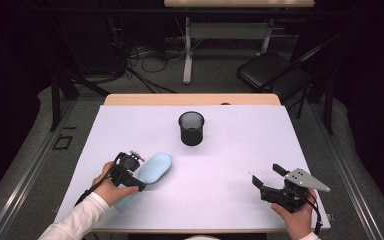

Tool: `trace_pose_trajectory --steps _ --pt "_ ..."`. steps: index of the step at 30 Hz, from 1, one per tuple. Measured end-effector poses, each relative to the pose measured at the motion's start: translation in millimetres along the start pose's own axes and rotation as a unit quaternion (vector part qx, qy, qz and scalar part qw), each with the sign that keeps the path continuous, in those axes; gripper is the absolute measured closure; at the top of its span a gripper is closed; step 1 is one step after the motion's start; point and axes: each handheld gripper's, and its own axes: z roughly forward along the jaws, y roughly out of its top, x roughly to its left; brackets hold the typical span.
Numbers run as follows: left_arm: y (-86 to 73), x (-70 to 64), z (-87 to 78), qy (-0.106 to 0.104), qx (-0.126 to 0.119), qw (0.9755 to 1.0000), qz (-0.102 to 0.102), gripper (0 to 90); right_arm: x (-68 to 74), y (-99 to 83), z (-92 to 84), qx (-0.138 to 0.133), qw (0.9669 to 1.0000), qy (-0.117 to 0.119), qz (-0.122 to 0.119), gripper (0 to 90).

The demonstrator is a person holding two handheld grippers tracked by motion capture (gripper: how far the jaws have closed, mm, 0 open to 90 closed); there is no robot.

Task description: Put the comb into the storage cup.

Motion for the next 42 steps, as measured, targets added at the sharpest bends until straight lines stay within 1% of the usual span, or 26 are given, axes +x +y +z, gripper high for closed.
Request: trace_pose_trajectory --steps 3,5,6,7,8,10,12,13,18,20,24,25,26,29,30,32,33,36,42 --pt "1.1 0.4 1.8 -0.007 0.002 1.0000 -0.001 36.8 0.0 0.0 0.0 0.000 1.0000 0.000 -0.001 13.8" --pt "1.6 0.8 2.0 -0.010 0.005 0.9999 -0.003 40.4 0.0 0.0 0.1 0.000 1.0000 0.000 0.000 13.8" --pt "2.0 1.2 2.4 -0.013 0.006 0.9999 -0.003 40.4 0.0 0.0 0.1 0.000 1.0000 0.000 0.000 13.8" --pt "2.3 0.9 2.8 -0.015 0.008 0.9998 -0.005 43.7 -0.1 -0.1 0.2 0.001 1.0000 0.000 0.000 13.8" --pt "2.9 1.3 3.4 -0.020 0.013 0.9997 0.000 46.1 -0.2 -0.1 0.2 0.001 1.0000 0.000 0.000 13.8" --pt "3.0 1.0 3.7 -0.020 0.012 0.9997 -0.001 48.7 -0.1 -0.1 0.1 0.001 1.0000 0.000 0.000 13.8" --pt "3.3 0.6 4.3 -0.018 0.015 0.9997 0.002 49.4 -0.1 -0.1 0.1 0.000 1.0000 0.000 -0.001 13.8" --pt "3.3 0.4 4.6 -0.018 0.016 0.9997 0.001 51.3 -0.3 -0.2 0.3 0.001 1.0000 0.000 0.000 13.8" --pt "3.0 -0.1 5.4 -0.016 0.017 0.9997 0.004 52.1 -0.1 -0.1 0.1 0.001 1.0000 0.000 0.000 13.9" --pt "2.9 -0.7 6.4 -0.011 0.018 0.9997 0.013 53.0 -0.2 -0.2 0.3 0.001 1.0000 0.000 -0.001 13.9" --pt "2.4 -1.6 8.1 -0.009 0.020 0.9996 0.017 56.3 0.0 -0.2 0.3 0.002 1.0000 0.000 0.000 13.9" --pt "2.4 -2.0 9.1 -0.007 0.022 0.9995 0.023 57.0 -0.2 -0.1 0.1 0.003 1.0000 0.000 -0.001 13.9" --pt "2.3 -2.5 9.7 -0.006 0.022 0.9995 0.023 57.4 0.3 -0.3 0.2 0.004 1.0000 0.001 0.003 13.9" --pt "2.7 -3.3 9.9 -0.004 0.024 0.9993 0.028 59.1 0.3 -0.3 0.1 0.005 1.0000 0.001 0.003 13.9" --pt "3.0 -3.9 10.2 -0.002 0.024 0.9992 0.033 59.7 0.1 -0.2 0.2 0.004 1.0000 0.001 0.001 13.9" --pt "3.2 -4.3 10.4 -0.002 0.024 0.9991 0.034 60.4 0.3 -0.3 0.4 0.003 1.0000 0.001 0.002 13.9" --pt "3.6 -4.7 11.1 0.000 0.028 0.9989 0.038 61.0 0.0 -0.3 0.4 0.004 1.0000 0.001 0.001 13.9" --pt "4.1 -4.9 11.9 0.000 0.033 0.9986 0.041 62.3 0.4 -0.3 0.4 0.003 1.0000 0.002 0.003 13.9" --pt "4.1 -5.3 14.0 -0.001 0.035 0.9985 0.041 63.7 -0.1 -0.3 0.3 0.005 1.0000 0.002 0.000 13.9"
